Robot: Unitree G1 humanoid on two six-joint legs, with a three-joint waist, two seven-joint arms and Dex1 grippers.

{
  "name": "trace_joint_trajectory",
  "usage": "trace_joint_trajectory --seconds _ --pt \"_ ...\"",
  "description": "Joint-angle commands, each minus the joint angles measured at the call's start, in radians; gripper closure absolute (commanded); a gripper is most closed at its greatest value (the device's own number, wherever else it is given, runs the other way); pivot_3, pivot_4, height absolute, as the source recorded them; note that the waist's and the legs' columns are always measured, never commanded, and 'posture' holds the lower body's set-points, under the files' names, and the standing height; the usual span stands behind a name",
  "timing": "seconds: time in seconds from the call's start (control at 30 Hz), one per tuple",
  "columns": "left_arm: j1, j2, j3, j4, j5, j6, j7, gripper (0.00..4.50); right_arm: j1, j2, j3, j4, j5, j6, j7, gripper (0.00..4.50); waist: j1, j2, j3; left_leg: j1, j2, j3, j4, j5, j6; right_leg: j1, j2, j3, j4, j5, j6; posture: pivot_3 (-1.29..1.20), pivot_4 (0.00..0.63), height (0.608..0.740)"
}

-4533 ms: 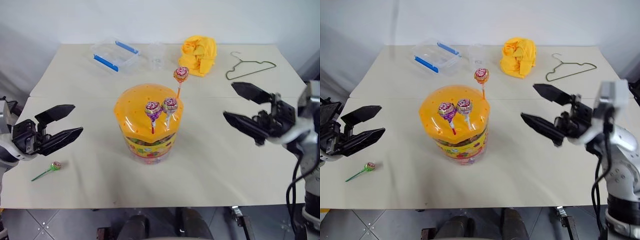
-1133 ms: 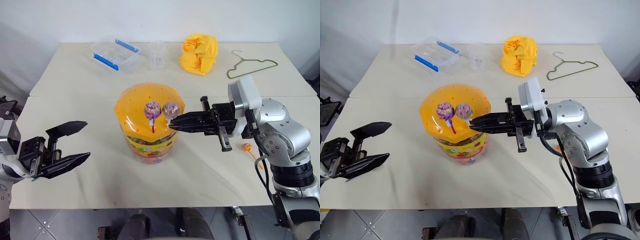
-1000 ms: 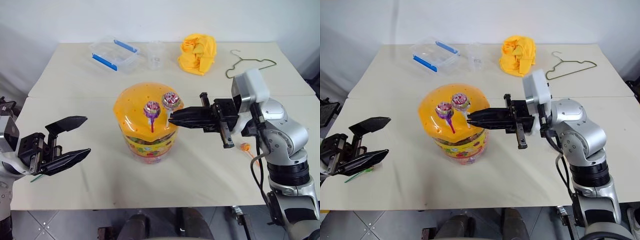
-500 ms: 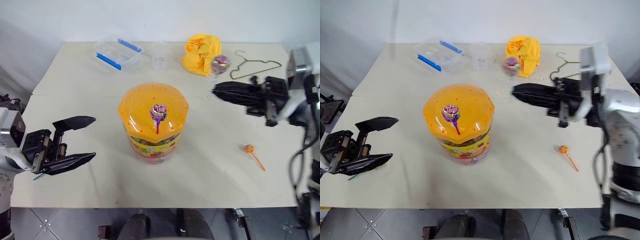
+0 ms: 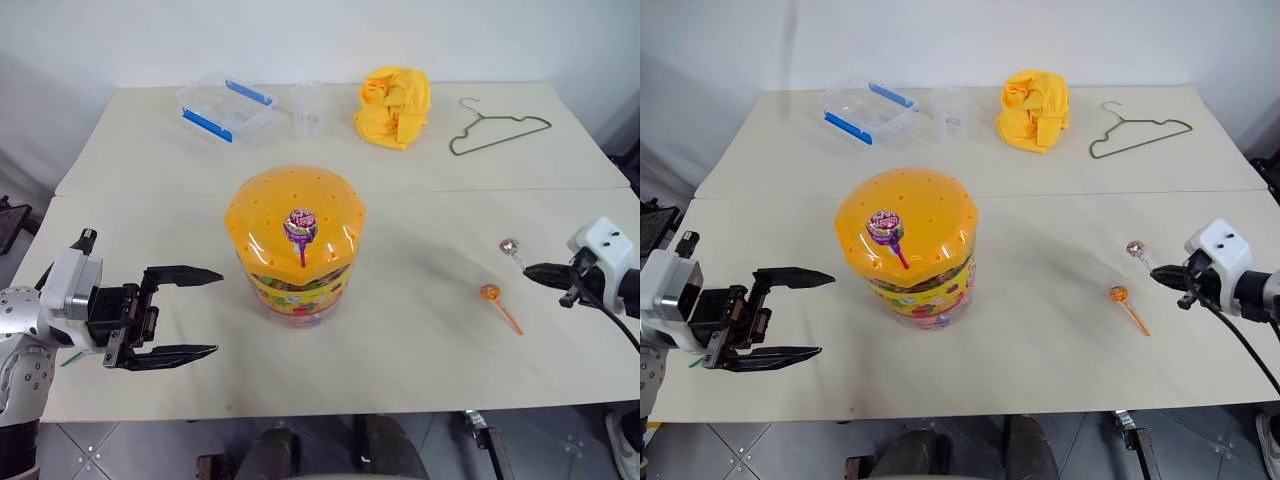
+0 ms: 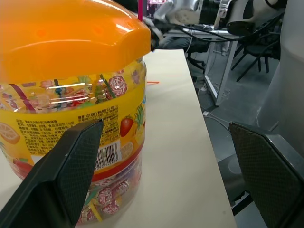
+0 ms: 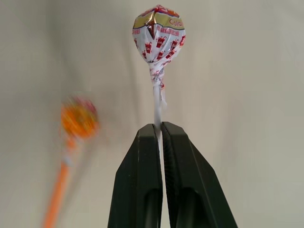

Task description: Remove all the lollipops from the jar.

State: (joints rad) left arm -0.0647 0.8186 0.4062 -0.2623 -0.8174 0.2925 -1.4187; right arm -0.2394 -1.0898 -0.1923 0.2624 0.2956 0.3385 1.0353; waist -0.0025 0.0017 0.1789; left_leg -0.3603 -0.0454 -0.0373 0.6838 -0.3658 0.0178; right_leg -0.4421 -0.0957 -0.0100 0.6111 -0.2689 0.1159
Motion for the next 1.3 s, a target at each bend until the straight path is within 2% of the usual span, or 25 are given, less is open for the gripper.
trace_joint_trajectory --seconds 0.03,0.17,0.3,0.37,0.47,0.6,0.7,0.87,1.07,1.3 --pt "0.013 -0.006 0.038 -0.028 -0.021 -0.015 0.014 0.0 0.003 -0.006 -0.009 0.054 -0.028 -0.051 0.018 3.41 0.0 0.0 0.0 0.0 0.0 0.0 0.0 0.0 0.0 0.0 0.0 0.0 0.0 0.0 0.0 0.0 0.15 0.74" --pt "0.051 0.003 0.071 -0.032 -0.025 -0.001 0.03 0.0 0.015 -0.008 -0.032 0.081 -0.023 -0.125 0.075 2.09 0.0 0.0 0.0 0.0 0.0 0.0 0.0 0.0 0.0 0.0 0.0 0.0 0.0 0.0 0.0 0.0 0.15 0.74" --pt "0.074 -0.011 0.124 -0.002 -0.058 0.013 0.06 0.0 -0.039 0.091 -0.156 -0.058 0.229 -0.179 0.245 0.76 -0.001 0.0 0.0 0.0 0.001 0.0 0.0 0.0 0.0 0.0 0.001 0.0 -0.001 0.0 0.0 0.0 0.15 0.74" --pt "0.075 -0.017 0.159 0.019 -0.09 0.035 0.081 0.0 -0.078 0.143 -0.171 -0.184 0.358 -0.144 0.3 0.76 -0.004 0.0 0.0 0.001 0.002 0.001 0.0 0.0 -0.001 0.0 0.002 0.0 -0.001 0.0 0.0 0.0 0.15 0.74" --pt "0.083 -0.024 0.192 0.036 -0.118 0.054 0.093 0.0 -0.158 0.203 -0.136 -0.355 0.501 -0.027 0.279 0.76 -0.001 0.002 0.001 0.002 0.003 0.001 0.0 0.0 -0.002 0.0 0.002 0.0 0.0 0.0 0.0 0.0 0.15 0.74" --pt "0.109 -0.035 0.218 0.021 -0.145 0.069 0.096 0.0 -0.303 0.297 -0.031 -0.551 0.629 0.081 0.212 0.76 0.002 0.001 0.001 0.001 0.003 -0.003 0.0 0.0 -0.002 0.002 0.002 0.0 0.0 0.0 0.0 0.0 0.15 0.74" --pt "0.101 -0.049 0.24 0.018 -0.177 0.078 0.126 0.0 -0.396 0.341 0.053 -0.621 0.661 0.14 0.214 0.76 0.006 0.001 0.001 0.0 0.003 -0.005 0.0 0.0 -0.002 0.002 0.001 -0.001 0.0 0.0 0.0 0.0 0.15 0.74" --pt "0.108 -0.067 0.277 0.025 -0.208 0.081 0.144 0.0 -0.523 0.396 0.211 -0.597 0.588 0.172 0.252 0.76 0.003 0.0 0.0 -0.001 0.001 -0.007 0.0 0.0 -0.002 0.002 -0.001 -0.003 -0.001 0.0 0.0 0.0 0.15 0.74" --pt "0.138 -0.103 0.277 0.008 -0.189 0.053 0.151 0.0 -0.632 0.526 0.339 -0.531 0.489 0.159 0.238 0.76 -0.005 0.0 0.0 -0.001 0.001 -0.007 0.0 0.0 -0.002 0.001 0.0 -0.003 0.001 0.0 0.0 0.0 0.15 0.74" --pt "0.151 -0.124 0.269 -0.004 -0.182 0.037 0.159 0.0 -0.68 0.614 0.401 -0.483 0.374 0.139 0.208 0.76 -0.003 -0.002 -0.001 -0.001 0.001 -0.007 0.001 0.0 -0.002 0.0 -0.001 -0.006 0.002 0.0 0.0 0.0 0.15 0.74"
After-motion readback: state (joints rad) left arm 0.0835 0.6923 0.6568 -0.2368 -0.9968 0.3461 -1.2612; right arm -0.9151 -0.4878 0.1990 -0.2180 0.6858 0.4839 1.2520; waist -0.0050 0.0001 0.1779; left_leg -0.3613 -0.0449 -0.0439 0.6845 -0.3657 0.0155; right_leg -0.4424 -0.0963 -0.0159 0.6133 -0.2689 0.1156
